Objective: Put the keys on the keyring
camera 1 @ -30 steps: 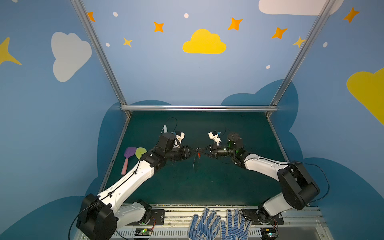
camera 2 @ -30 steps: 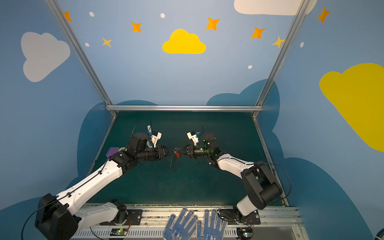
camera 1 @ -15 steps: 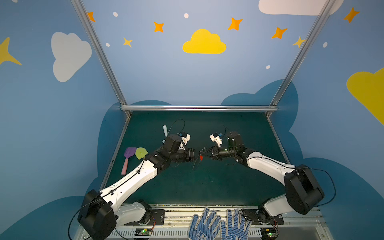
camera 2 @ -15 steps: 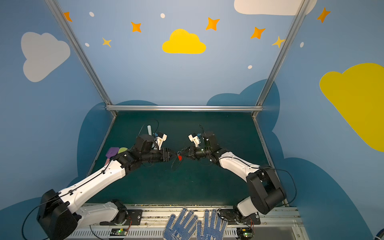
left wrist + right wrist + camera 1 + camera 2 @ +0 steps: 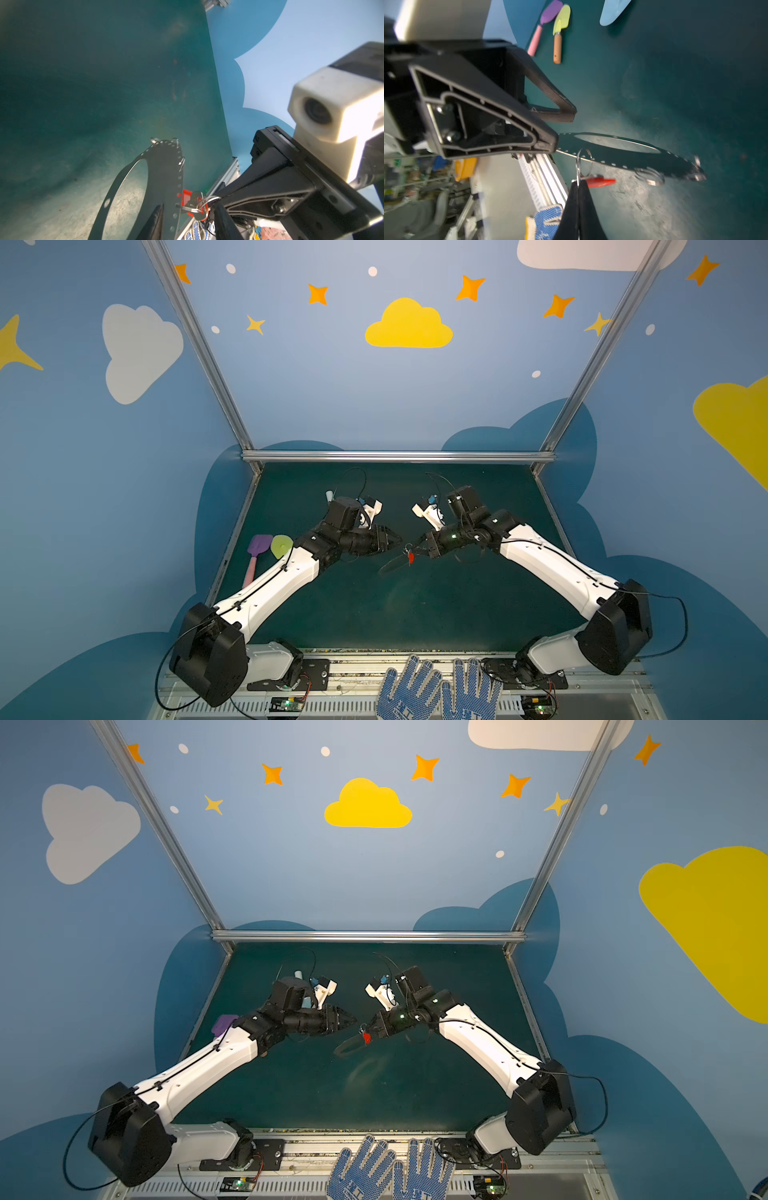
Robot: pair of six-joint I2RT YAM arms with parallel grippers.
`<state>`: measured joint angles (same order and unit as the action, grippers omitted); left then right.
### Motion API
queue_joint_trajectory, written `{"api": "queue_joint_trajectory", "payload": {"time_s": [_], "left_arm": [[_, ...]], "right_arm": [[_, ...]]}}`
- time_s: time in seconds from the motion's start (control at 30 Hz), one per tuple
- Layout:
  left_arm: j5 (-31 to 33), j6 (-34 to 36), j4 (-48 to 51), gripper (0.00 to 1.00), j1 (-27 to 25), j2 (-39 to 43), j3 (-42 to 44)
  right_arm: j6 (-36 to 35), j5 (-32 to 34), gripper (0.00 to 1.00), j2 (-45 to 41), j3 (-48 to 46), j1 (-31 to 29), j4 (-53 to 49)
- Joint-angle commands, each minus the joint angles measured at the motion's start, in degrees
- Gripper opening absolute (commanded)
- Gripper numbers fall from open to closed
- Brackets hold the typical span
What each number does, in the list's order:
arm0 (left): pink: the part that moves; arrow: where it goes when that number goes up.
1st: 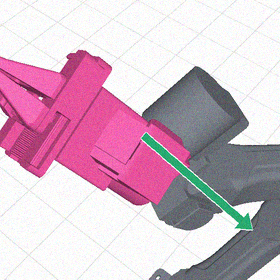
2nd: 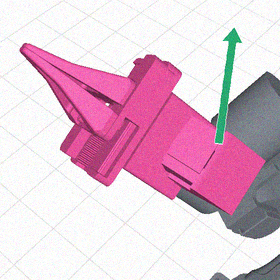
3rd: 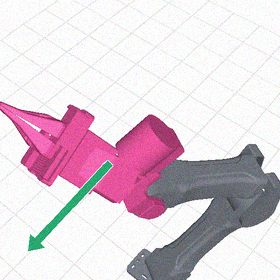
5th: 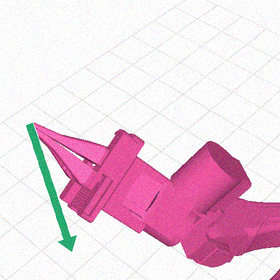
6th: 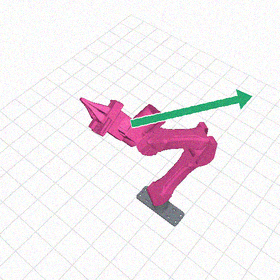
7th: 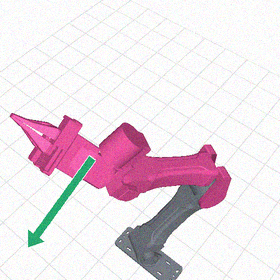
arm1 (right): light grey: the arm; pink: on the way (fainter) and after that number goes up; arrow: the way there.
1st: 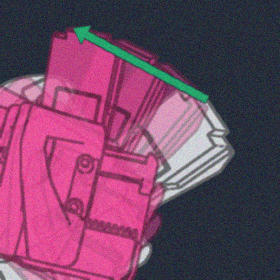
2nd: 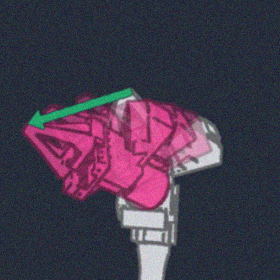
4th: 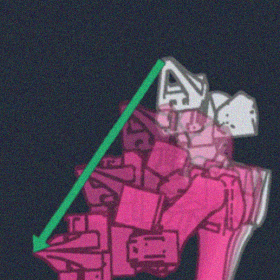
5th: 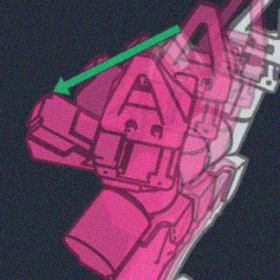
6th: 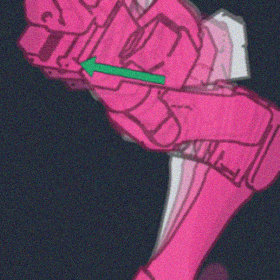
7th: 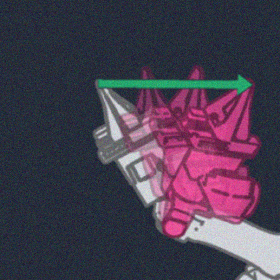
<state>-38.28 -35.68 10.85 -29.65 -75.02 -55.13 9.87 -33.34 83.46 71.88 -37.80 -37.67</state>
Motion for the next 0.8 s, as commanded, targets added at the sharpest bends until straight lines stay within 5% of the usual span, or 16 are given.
{"api": "queue_joint_trajectory", "payload": {"time_s": [0.0, 0.23, 0.77], "left_arm": [[-4.82, 1.16, -3.25, 0.36, 0.17, -0.02, -0.77], [-12.41, 3.69, -5.37, 0.35, -0.58, -0.53, -1.57], [-11.44, 12.03, 2.24, 0.31, -3.65, -2.66, -5.06]], "right_arm": [[-7.67, 3.17, 0.0, -0.75, 2.32, -0.33, -7.52], [-11.58, 2.09, 0.0, -1.3, 4.47, -0.74, -9.14], [-15.0, -2.31, 0.0, -1.43, 7.12, -1.39, -10.14]]}}
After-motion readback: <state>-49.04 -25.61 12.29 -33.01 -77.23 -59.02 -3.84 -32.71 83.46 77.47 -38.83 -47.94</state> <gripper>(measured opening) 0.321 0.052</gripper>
